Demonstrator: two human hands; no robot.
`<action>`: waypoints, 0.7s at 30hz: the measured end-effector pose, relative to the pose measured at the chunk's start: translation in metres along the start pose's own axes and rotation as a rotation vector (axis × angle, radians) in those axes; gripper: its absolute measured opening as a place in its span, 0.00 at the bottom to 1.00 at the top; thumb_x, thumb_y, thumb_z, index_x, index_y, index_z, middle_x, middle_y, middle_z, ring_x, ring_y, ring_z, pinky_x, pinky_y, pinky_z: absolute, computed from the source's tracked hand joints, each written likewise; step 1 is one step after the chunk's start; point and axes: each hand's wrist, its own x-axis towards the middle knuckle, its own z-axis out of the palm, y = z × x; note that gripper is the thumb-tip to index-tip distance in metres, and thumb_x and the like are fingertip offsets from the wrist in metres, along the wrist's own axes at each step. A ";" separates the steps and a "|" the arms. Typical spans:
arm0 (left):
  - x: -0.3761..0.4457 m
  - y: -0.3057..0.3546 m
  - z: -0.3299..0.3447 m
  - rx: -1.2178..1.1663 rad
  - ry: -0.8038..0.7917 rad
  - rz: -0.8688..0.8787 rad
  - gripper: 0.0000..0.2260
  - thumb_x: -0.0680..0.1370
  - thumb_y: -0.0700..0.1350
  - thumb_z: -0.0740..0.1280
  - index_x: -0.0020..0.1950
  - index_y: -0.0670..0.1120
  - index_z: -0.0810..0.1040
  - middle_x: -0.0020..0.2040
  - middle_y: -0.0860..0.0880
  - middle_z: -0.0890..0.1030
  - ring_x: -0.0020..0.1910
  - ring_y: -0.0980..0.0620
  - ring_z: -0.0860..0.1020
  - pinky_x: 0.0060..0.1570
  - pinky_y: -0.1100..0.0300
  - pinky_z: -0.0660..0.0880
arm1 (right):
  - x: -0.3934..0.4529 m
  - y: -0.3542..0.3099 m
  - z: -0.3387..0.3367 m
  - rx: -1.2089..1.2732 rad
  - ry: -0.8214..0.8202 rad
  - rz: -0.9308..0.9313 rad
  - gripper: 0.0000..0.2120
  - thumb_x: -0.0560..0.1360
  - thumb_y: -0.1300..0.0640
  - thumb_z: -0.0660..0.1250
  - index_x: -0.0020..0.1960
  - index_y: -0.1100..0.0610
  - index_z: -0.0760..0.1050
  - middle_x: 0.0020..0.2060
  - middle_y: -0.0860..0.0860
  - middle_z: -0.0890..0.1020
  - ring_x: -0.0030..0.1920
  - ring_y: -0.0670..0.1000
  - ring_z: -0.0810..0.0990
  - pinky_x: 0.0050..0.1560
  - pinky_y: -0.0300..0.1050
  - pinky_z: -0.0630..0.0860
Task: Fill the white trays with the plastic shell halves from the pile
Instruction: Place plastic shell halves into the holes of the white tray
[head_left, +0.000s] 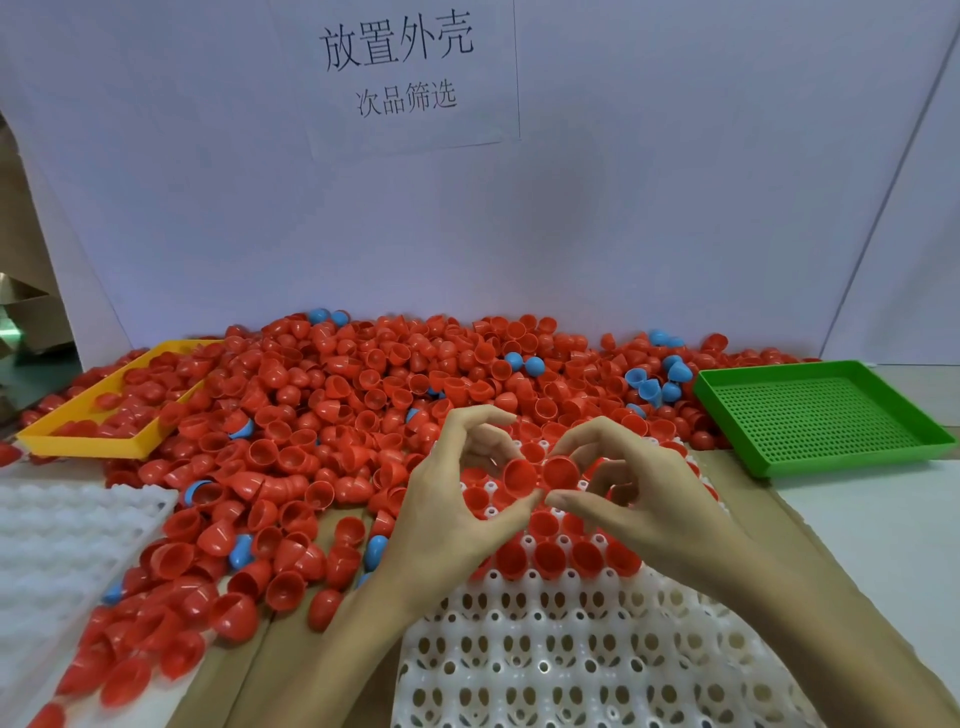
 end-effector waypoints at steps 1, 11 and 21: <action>0.000 0.001 0.000 -0.024 0.010 -0.003 0.26 0.74 0.42 0.80 0.68 0.54 0.73 0.53 0.54 0.82 0.57 0.47 0.82 0.59 0.60 0.78 | 0.000 0.000 0.000 0.004 0.001 -0.001 0.15 0.73 0.41 0.76 0.56 0.39 0.75 0.47 0.43 0.83 0.36 0.50 0.86 0.34 0.40 0.80; -0.001 0.004 -0.001 -0.075 0.038 -0.052 0.18 0.76 0.49 0.78 0.63 0.52 0.77 0.56 0.55 0.83 0.56 0.51 0.84 0.55 0.63 0.80 | -0.001 -0.005 -0.001 0.051 0.010 0.035 0.10 0.78 0.41 0.70 0.54 0.45 0.77 0.42 0.47 0.83 0.34 0.52 0.85 0.35 0.49 0.82; 0.012 -0.051 -0.049 0.662 0.369 -0.322 0.14 0.83 0.53 0.68 0.63 0.46 0.75 0.56 0.48 0.80 0.54 0.51 0.78 0.54 0.55 0.76 | -0.001 -0.008 -0.002 0.092 0.010 0.074 0.09 0.84 0.46 0.62 0.57 0.48 0.79 0.42 0.49 0.84 0.31 0.51 0.83 0.34 0.36 0.75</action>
